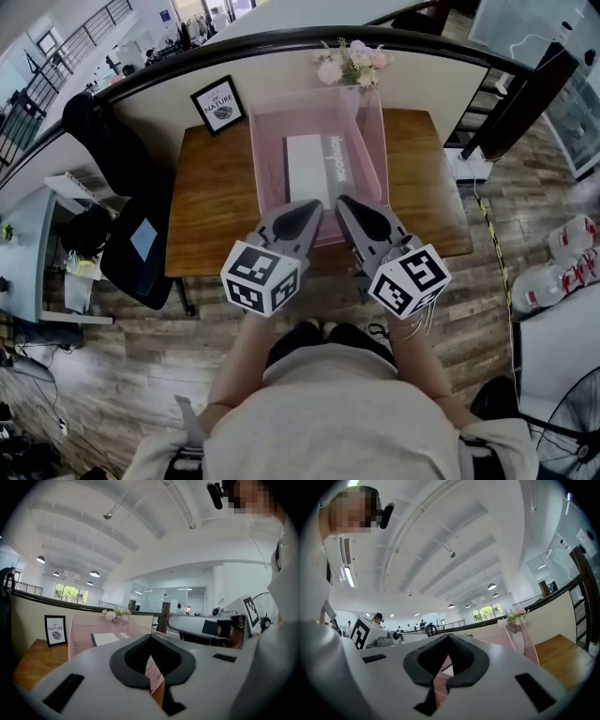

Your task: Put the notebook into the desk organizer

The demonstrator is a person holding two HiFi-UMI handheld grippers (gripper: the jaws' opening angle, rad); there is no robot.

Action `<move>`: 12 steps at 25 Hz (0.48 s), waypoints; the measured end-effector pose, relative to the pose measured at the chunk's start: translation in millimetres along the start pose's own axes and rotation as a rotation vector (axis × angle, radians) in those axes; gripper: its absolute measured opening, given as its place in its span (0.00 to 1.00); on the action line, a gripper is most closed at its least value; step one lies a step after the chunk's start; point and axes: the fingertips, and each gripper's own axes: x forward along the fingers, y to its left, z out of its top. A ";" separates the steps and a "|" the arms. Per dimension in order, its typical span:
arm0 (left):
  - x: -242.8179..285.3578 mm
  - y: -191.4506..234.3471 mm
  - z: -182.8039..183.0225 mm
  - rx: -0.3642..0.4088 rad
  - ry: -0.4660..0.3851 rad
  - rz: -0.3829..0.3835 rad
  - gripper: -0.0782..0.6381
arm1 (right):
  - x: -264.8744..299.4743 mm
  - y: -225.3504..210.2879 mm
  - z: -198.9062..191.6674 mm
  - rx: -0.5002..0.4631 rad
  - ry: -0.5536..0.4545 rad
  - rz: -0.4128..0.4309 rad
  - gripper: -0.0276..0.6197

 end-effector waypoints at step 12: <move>1.7 3.4 -3.3 -0.038 -0.004 0.000 0.13 | 0.5 -4.0 -1.6 0.018 0.020 0.006 0.06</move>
